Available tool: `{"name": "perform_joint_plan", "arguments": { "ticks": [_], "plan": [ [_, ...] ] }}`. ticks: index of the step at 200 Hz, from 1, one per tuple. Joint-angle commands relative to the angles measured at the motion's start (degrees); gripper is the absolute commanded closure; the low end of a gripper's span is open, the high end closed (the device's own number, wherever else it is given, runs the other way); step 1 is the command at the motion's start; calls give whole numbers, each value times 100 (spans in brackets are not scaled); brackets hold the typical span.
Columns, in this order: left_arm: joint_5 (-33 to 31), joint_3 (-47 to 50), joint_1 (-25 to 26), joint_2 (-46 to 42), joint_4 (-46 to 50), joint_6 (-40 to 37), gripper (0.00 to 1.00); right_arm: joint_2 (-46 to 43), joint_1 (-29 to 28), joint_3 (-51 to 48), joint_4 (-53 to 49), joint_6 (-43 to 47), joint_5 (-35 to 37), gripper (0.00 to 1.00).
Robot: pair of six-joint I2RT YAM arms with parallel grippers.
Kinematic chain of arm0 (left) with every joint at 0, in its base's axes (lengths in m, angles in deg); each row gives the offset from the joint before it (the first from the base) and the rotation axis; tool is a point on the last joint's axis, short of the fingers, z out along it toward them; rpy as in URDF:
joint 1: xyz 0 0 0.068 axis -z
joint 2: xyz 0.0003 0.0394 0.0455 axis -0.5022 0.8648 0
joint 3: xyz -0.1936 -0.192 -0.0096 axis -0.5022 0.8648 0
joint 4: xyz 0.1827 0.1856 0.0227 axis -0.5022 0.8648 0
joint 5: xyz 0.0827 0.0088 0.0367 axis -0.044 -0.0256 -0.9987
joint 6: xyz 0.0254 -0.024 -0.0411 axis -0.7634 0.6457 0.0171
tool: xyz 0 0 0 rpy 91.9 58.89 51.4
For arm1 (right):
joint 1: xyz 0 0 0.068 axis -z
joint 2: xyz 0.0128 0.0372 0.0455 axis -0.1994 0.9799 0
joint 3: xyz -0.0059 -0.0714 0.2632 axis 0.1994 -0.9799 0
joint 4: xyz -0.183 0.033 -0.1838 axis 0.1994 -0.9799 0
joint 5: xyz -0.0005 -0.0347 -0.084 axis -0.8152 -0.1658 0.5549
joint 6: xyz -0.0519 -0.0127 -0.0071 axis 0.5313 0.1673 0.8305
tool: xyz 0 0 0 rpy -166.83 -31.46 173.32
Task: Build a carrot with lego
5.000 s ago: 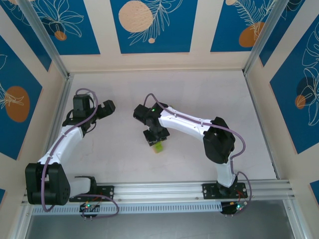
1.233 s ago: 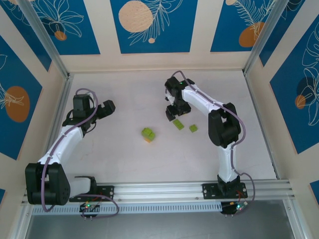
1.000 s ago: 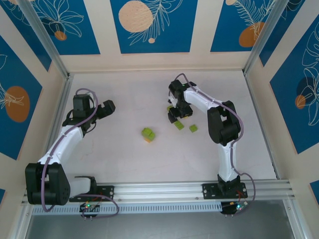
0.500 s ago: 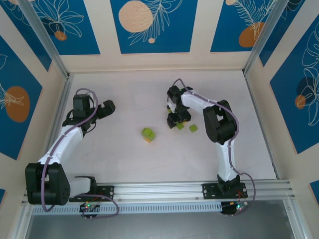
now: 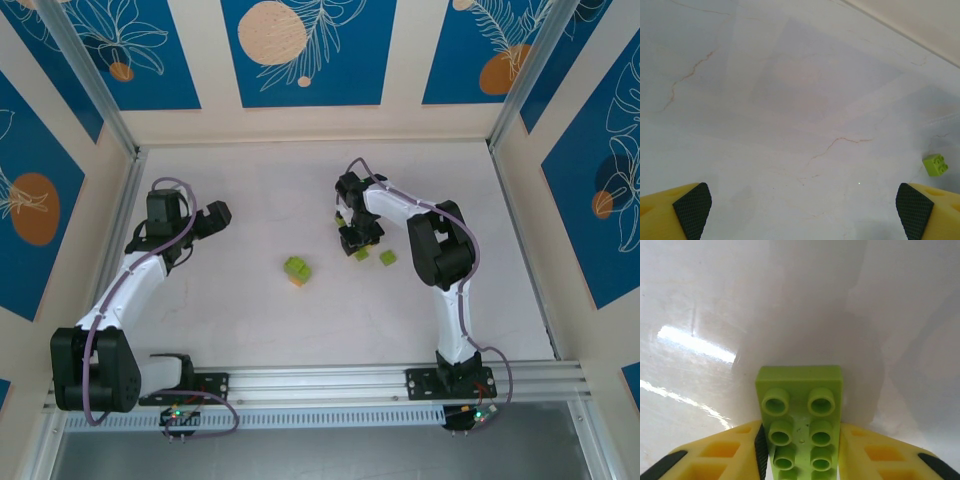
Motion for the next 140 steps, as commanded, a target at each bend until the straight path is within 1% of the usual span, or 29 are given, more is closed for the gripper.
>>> {"name": "perform_joint_plan", "arguments": {
  "ticks": [1,19,46,82,111,140],
  "plan": [
    [6,-79,-64,-71,-29,-59,3,85,-71,-84,18,-74,-161,64],
    [12,-79,-64,-67,-34,-64,3,3,-80,-65,-40,-112,-195,67],
    [17,-70,-61,-85,-37,-65,3,-227,-133,-47,-180,-171,-236,68],
    [23,-61,-67,-77,-46,-55,3,-843,-401,130,-633,-218,-331,69],
    [30,-53,-64,-76,-76,-42,3,-1132,-792,633,-1196,-33,-505,68],
    [53,-53,-64,-67,-75,-39,3,-930,-1279,1474,-1888,128,-523,68]
  ]
}}
